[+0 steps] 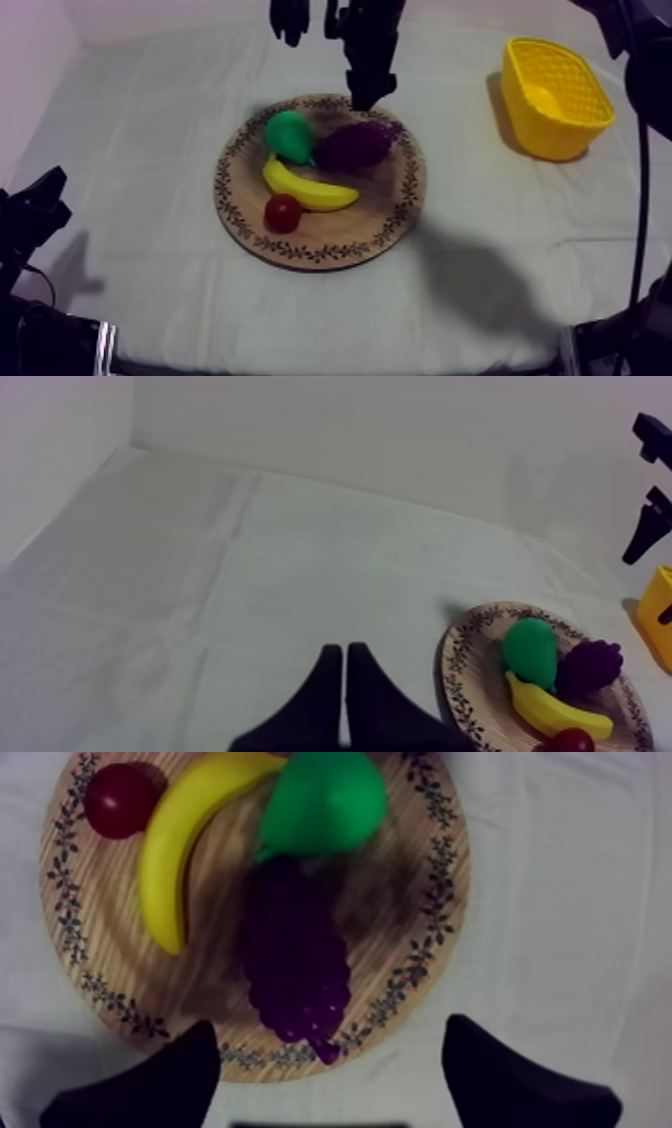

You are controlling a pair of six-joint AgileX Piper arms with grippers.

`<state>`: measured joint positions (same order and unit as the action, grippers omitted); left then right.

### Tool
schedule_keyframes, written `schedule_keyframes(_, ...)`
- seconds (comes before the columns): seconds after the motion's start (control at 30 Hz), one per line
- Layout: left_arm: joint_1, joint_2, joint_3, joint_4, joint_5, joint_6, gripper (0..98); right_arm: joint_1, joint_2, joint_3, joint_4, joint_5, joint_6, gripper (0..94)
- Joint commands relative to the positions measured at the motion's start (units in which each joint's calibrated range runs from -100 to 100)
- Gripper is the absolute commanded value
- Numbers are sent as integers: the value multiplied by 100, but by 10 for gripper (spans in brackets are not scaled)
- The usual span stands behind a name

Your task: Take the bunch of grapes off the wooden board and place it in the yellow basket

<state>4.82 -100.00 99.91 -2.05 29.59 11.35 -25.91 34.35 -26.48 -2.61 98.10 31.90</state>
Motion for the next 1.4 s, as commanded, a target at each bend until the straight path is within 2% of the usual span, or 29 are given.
schedule_keyframes(0.0, 0, 0, -2, -2, -1, 0, 1, -7, 63, 11, -14, -1, -1, 644)
schedule_keyframes(1.37, 0, 0, -2, -2, -1, 0, 1, 97, 1500, -33, -106, -391, 44, 637)
